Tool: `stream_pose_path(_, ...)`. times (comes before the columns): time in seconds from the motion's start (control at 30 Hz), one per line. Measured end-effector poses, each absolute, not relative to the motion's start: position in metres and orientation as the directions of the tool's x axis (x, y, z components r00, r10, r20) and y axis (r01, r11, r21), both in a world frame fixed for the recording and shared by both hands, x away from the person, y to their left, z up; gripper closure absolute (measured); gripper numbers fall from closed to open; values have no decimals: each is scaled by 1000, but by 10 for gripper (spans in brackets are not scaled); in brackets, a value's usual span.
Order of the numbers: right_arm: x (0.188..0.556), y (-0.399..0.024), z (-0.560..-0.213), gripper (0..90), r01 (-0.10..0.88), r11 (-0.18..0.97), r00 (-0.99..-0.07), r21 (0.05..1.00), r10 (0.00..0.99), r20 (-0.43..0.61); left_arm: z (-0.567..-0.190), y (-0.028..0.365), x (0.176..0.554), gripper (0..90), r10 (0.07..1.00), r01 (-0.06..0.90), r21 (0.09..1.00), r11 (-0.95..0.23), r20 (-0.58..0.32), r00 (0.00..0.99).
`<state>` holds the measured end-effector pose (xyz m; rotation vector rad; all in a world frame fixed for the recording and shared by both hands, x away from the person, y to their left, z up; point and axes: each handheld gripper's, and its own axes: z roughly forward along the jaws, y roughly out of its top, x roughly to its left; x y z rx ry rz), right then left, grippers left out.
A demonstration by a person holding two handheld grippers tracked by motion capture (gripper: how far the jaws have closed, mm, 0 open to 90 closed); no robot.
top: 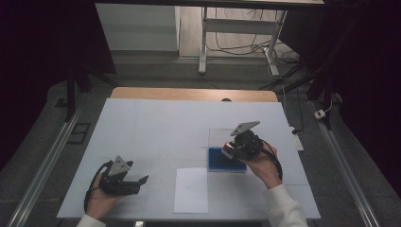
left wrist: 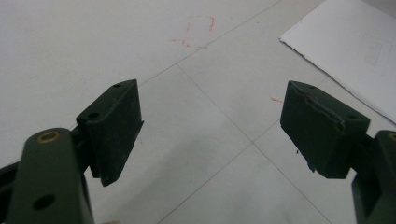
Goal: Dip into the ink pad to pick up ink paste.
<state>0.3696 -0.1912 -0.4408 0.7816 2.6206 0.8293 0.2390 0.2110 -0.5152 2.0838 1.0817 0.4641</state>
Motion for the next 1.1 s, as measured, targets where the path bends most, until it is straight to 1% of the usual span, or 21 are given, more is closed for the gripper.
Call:
stream_pose_path(0.23,375,-187,-452,704,422,715,-821,557,562,-99,-515,211,239,211,814,551,743,-380,-15,581)
stream_pose_path(0.33,379,-184,-464,704,431,740,-826,516,554,-106,-516,211,239,211,813,550,743,-382,-13,582)
stream_pose_path(0.37,379,-184,-464,704,431,740,-826,516,554,-106,-515,211,239,211,813,550,743,-382,-13,582)
stream_pose_path(0.4,380,-186,-464,704,442,723,-822,531,563,-84,-515,211,239,211,813,549,743,-383,-12,583)
stream_pose_path(0.47,381,-187,-464,704,447,723,-822,527,564,-76,-516,211,239,212,812,551,741,-385,-11,583)
stream_pose_path(0.77,381,-183,-463,705,451,738,-822,501,563,-89,-516,210,238,212,810,550,739,-389,-10,586)
stream_pose_path(0.93,381,-178,-466,707,457,754,-820,472,563,-104,-516,209,239,212,809,551,736,-393,-7,587)
stream_pose_path(1.1,379,-178,-468,709,448,757,-818,475,561,-124,-516,208,237,216,807,550,735,-395,-8,591)
